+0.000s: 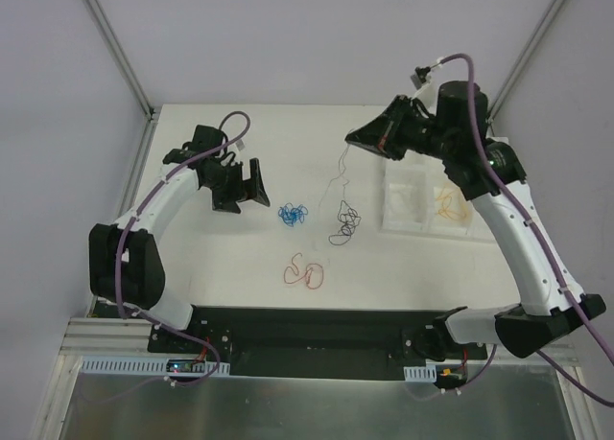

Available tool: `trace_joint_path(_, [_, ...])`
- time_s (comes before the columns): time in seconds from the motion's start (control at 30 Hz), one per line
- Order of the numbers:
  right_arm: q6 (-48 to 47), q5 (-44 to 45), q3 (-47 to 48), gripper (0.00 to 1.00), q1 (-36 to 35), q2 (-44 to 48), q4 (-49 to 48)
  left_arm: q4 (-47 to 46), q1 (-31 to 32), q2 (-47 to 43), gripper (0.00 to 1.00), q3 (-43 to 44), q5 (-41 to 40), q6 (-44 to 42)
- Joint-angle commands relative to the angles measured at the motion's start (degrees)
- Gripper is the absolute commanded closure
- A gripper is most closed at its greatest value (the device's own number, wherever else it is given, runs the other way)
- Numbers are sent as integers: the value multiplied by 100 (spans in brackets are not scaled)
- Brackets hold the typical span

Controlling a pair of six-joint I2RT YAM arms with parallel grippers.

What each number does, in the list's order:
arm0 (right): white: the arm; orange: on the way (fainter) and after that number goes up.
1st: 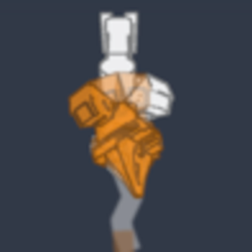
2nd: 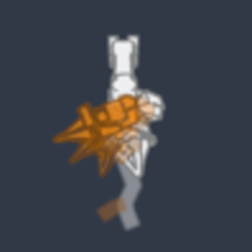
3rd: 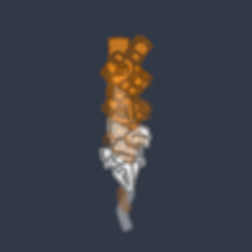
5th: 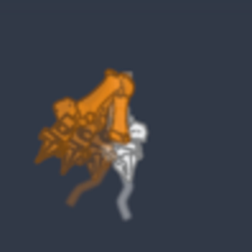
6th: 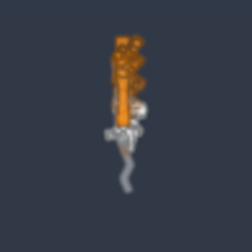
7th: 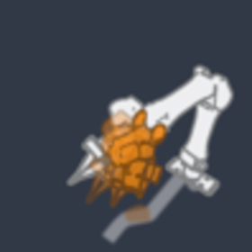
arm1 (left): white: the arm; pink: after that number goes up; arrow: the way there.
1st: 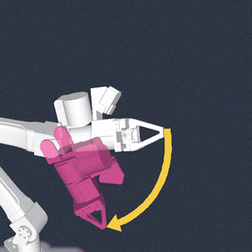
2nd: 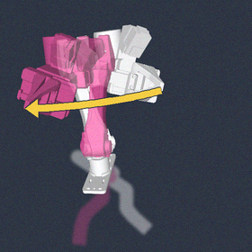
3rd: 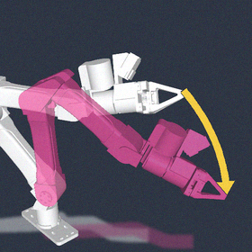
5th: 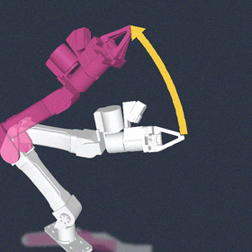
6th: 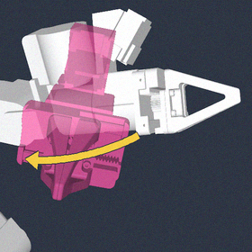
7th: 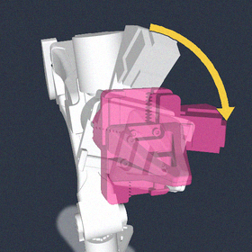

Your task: Untangle the cables

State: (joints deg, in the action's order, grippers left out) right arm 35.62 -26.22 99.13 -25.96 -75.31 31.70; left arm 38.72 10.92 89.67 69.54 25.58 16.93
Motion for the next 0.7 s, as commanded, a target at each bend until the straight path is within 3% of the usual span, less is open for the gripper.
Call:
trace_joint_path(0.0, [95, 37, -613, 100, -278, 253, -253, 171, 147, -520, 5, 271, 325, 460])
trace_joint_path(0.03, [103, 73, -797, 100, -305, 280, -191, 171, 208, -590, 5, 280, 290, 530])
trace_joint_path(0.1, [95, 143, -1070, 100, -305, 332, -77, 162, 349, -749, 21, 288, 211, 636])
trace_joint_path(0.13, [95, 204, -1141, 100, -296, 350, 28, 154, 428, -845, 37, 288, 184, 671])
trace_joint_path(0.17, [77, 266, -1177, 100, -296, 350, 116, 127, 559, -907, 42, 271, 149, 698])
trace_joint_path(0.23, [130, 249, -1168, 100, -287, 315, 204, -22, 867, -960, 42, 192, 140, 742])
trace_joint_path(0.4, [332, -93, -1001, 100, -287, 183, 47, -636, 1746, -794, 29, 69, 324, 1031])
trace_joint_path(0.47, [393, -164, -940, 100, -279, 183, -15, -865, 1983, -662, 29, 60, 377, 1224])
trace_joint_path(0.57, [464, -261, -861, 100, -278, 201, -50, -998, 2212, -425, 41, 200, 351, 1339])
trace_joint_path(0.67, [534, -357, -843, 100, -252, 227, -112, -1033, 2423, -240, 46, 341, 386, 1418])
